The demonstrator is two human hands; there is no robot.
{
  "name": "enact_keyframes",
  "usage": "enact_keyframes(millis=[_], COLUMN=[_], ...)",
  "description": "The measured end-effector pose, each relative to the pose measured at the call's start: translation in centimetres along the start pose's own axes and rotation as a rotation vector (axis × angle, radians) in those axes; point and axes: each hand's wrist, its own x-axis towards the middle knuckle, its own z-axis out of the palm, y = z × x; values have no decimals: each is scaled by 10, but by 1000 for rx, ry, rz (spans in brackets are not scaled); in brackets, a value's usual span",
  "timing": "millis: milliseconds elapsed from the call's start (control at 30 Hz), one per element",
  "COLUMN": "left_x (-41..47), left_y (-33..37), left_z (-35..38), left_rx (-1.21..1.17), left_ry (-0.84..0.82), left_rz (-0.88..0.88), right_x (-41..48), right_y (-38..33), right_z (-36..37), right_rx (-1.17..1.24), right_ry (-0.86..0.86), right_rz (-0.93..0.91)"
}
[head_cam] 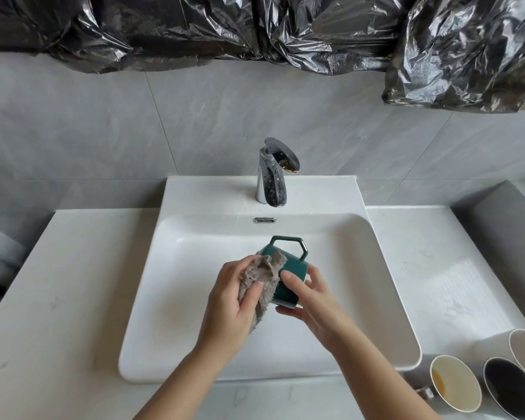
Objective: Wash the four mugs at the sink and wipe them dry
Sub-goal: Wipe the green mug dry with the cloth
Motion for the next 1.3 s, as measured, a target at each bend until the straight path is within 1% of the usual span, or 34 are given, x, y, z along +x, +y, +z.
enact_keyframes(millis=[67, 100, 167, 200, 267, 367, 500, 600, 667, 733, 800, 900, 1033, 1133, 1233, 1300], left_x=[6, 11, 20, 23, 28, 26, 23, 29, 35, 44, 50, 48, 37, 28, 21, 19], left_y=[-1, -2, 0, 2, 9, 20, 28, 33, 32, 30, 20, 12, 13, 12, 9, 7], left_z=[-6, -9, -15, -17, -16, -12, -12, -14, -14, -16, -16, -16, -12, -4, 3, 6], left_rx=[-105, -113, -31, 18, 117, 274, 360, 400, 353, 215, 89, -88, -278, -313, -275, -251], left_ry=[49, 90, 136, 118, 5, -142, -194, -256, -321, -380, -404, -373, -253, -172, -60, -30], left_rz=[-111, -134, -71, -23, 42, 76, 156, 141, 75, -101, -267, -371, -440, -460, -498, -537], right_x=[0, -2, -4, -5, -7, -9, -9, -11, -13, -16, -17, -18, -16, -15, -12, -11], right_y=[4, 5, 8, 8, 8, 5, 4, 4, 5, 7, 10, 12, 17, 19, 20, 20], right_z=[-5, -7, -9, -9, -8, -9, -12, -15, -16, -17, -16, -15, -12, -8, -4, 1], right_rx=[73, 104, 140, 148, 153, 140, 81, 19, -22, -45, -37, 40, 214, 343, 299, 259], right_ry=[-3, -18, -62, -82, -114, -146, -142, -121, -110, -114, -142, -164, -165, -93, -40, -3], right_rz=[19, 23, 24, 22, 14, -9, -44, -73, -100, -122, -127, -106, -67, -33, -85, -135])
